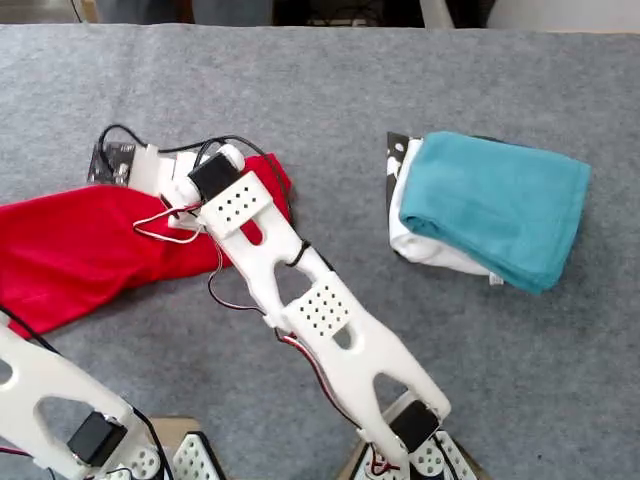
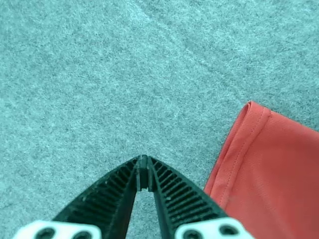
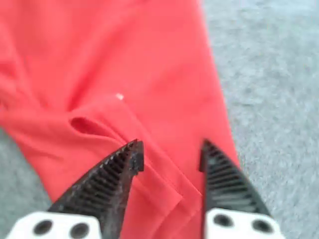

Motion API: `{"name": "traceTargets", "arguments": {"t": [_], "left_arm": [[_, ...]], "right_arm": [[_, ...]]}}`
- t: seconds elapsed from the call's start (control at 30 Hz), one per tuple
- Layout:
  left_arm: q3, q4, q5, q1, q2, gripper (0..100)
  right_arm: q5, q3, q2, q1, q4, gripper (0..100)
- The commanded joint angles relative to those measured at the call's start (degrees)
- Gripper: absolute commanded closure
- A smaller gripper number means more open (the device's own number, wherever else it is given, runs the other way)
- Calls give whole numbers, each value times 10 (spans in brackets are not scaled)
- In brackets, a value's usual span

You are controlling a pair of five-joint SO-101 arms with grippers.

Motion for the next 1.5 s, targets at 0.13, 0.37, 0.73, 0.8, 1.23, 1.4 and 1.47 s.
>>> {"name": "traceTargets", "arguments": {"t": [0.13, 0.37, 0.73, 0.8, 1.23, 1.4, 1.47], "left_arm": [[-2, 4, 4, -1, -42, 971], [-1, 4, 3, 4, -58, 966], [428, -27, -125, 86, -198, 803], [489, -81, -119, 89, -184, 768], [364, -120, -105, 43, -77, 696], [310, -120, -105, 44, -31, 700], [294, -122, -105, 44, -9, 701]], "right_arm": [[-25, -29, -61, 14, 15, 923], [-42, -21, -124, 18, 106, 985], [-98, 149, -257, 18, 105, 985], [-98, 199, -280, 18, 105, 985], [-97, 267, -304, 18, 105, 985], [-98, 267, -304, 18, 105, 985], [-99, 267, -304, 18, 105, 985]]}}
